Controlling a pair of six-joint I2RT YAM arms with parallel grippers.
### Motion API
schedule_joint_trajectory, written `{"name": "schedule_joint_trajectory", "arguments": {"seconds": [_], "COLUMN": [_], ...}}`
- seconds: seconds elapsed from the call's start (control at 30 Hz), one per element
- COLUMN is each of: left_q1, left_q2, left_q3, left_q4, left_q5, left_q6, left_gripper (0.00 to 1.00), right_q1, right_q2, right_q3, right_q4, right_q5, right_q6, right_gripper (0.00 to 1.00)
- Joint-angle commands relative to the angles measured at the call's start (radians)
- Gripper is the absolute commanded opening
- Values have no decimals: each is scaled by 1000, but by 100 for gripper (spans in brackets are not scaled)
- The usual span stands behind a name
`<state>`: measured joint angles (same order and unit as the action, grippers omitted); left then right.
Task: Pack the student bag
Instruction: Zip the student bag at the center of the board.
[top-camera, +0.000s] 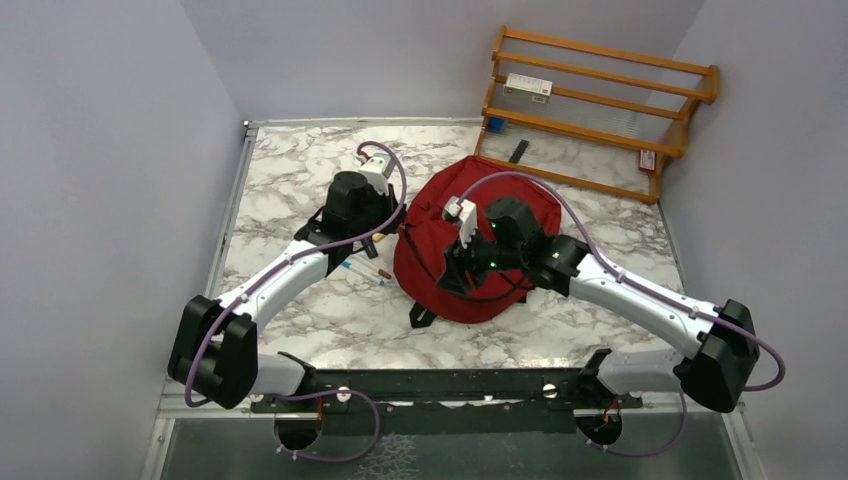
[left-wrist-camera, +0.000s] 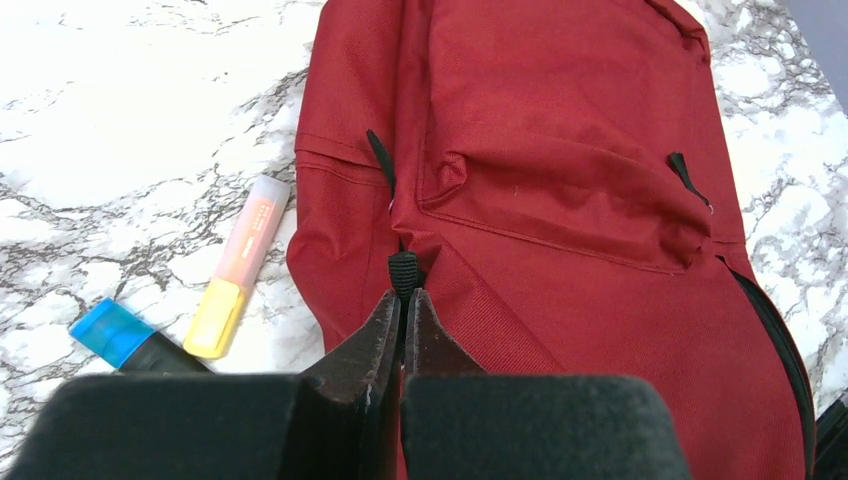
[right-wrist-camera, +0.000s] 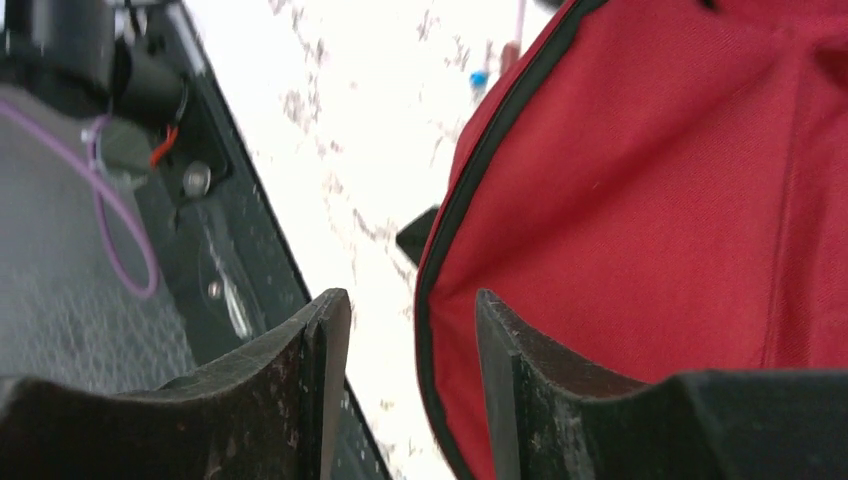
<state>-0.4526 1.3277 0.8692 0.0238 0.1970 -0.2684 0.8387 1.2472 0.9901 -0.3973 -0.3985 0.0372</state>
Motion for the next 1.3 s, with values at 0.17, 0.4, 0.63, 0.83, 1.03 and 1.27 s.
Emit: {"name": "schedule_joint_trajectory", "arguments": {"seconds": [0.17, 0.4, 0.63, 0.83, 1.03, 1.27], "left_q1": [-1, -3, -3, -5, -14, -29], "left_q2": [-4, -4, -2, 8, 26, 42], "left_q3": [-6, -4, -3, 0, 8, 11], "left_q4": [68, 67, 65, 66, 67, 75], "left_q5": [42, 45, 50, 56, 66, 67], "left_q6": [5, 6, 2, -7, -15, -23], "left_gripper": [0, 0, 0, 0, 0, 0], "right_q1": [8, 7, 7, 9, 15, 27], "right_q2": [156, 275, 372, 387, 389, 390], "right_q3": [51, 104, 144, 118, 86, 47], "right_q4": [310, 434, 453, 509, 503, 455], "right_q5": [262, 379, 376, 281, 221, 198], "right_q6": [335, 359, 321, 311, 296, 279], "right_gripper": [61, 64, 62, 56, 43, 39]}}
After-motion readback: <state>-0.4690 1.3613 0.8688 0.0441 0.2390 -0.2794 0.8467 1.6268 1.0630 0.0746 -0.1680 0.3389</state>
